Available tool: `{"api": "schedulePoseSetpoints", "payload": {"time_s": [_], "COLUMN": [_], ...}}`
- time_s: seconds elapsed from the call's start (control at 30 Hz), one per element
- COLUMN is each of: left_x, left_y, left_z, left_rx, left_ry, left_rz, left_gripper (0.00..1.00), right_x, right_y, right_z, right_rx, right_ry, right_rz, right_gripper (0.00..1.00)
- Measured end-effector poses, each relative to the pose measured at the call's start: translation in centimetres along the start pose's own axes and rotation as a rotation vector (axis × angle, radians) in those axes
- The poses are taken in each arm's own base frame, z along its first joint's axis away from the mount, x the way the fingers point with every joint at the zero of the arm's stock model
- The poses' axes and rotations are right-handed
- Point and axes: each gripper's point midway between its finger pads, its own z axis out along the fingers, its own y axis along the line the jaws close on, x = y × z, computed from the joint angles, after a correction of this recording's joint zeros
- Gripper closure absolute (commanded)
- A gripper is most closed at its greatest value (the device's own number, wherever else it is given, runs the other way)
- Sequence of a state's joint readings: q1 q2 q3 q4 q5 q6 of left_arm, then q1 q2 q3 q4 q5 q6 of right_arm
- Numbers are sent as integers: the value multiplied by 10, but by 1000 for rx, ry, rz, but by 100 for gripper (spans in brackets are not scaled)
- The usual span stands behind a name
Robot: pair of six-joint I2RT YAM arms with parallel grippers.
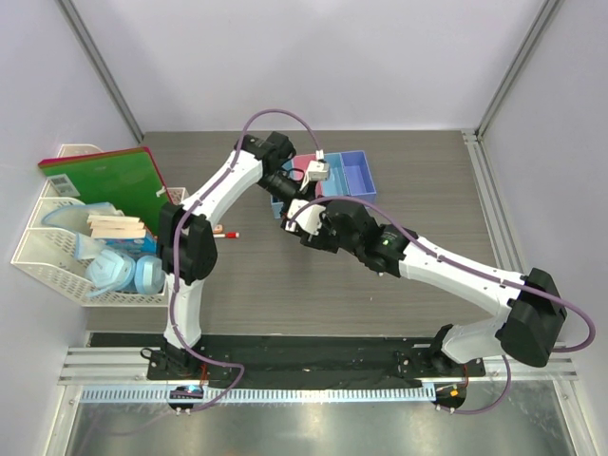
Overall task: Sort the stationery into containers
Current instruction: Place the stationery in the storage box.
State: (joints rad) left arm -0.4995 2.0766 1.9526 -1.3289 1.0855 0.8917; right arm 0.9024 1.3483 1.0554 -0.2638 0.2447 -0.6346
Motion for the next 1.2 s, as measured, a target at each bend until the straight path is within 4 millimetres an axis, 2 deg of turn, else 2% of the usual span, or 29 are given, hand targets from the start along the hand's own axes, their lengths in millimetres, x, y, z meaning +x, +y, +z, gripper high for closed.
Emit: {"api": "schedulePoseSetpoints", "payload": {"time_s": [0.03, 0.1, 0.13, 0.2, 0.23, 0.3, 0.33, 0.37, 0.43, 0.47, 0.53, 0.57, 0.67, 0.83, 0.97, 1.07, 1.2], "left_x": [0, 1, 1, 1, 1, 1, 1, 1, 1, 1, 2, 2, 2, 2, 4, 19, 43], "left_y": [0, 2, 4, 4, 4, 4, 4, 4, 4, 4, 4, 5, 4, 12, 35, 55, 86], "left_z": [0, -1, -2, -3, -3, -3, -3, -3, -3, -3, -3, -3, -4, -15, -37, -56, -82], "left_rx": [-1, -9, -14, -15, -15, -15, -16, -16, -16, -16, -17, -18, -22, -69, -156, -255, -452], "left_ry": [2, 5, 2, 1, 0, 2, 1, 1, 2, 3, 5, 7, 11, 29, 32, 73, 174], "left_rz": [2, 3, 6, 7, 5, 4, 4, 4, 3, 3, 2, 1, -12, -54, -122, -238, -358], "left_gripper": [32, 49, 63, 75, 85, 92, 100, 100, 100, 100, 100, 100, 100, 100, 100, 100, 100], "right_x": [0, -2, -3, -5, -5, -5, -5, -5, -5, -5, -4, -4, -5, -13, -21, -23, -17], "right_y": [0, 0, 0, 0, 0, 0, 0, 0, 0, 1, 1, 1, 2, -8, -25, -41, -60], "right_z": [0, 0, 0, 0, 0, 0, 0, 0, 0, 0, 0, 0, -2, -20, -42, -53, -57], "right_rx": [1, 0, 1, 2, 1, 1, 2, 2, 1, 0, -2, -4, -10, 11, 52, 100, 168], "right_ry": [-1, -6, -9, -15, -14, -14, -14, -14, -14, -13, -12, -12, -16, -58, -105, -125, -112], "right_rz": [1, 0, -2, -4, -4, -5, -5, -5, -5, -5, -5, -6, -5, 7, 29, 50, 74], "right_gripper": [99, 99, 99, 99, 99, 98, 96, 81, 62, 48, 39, 29, 18, 15, 15, 15, 15]}}
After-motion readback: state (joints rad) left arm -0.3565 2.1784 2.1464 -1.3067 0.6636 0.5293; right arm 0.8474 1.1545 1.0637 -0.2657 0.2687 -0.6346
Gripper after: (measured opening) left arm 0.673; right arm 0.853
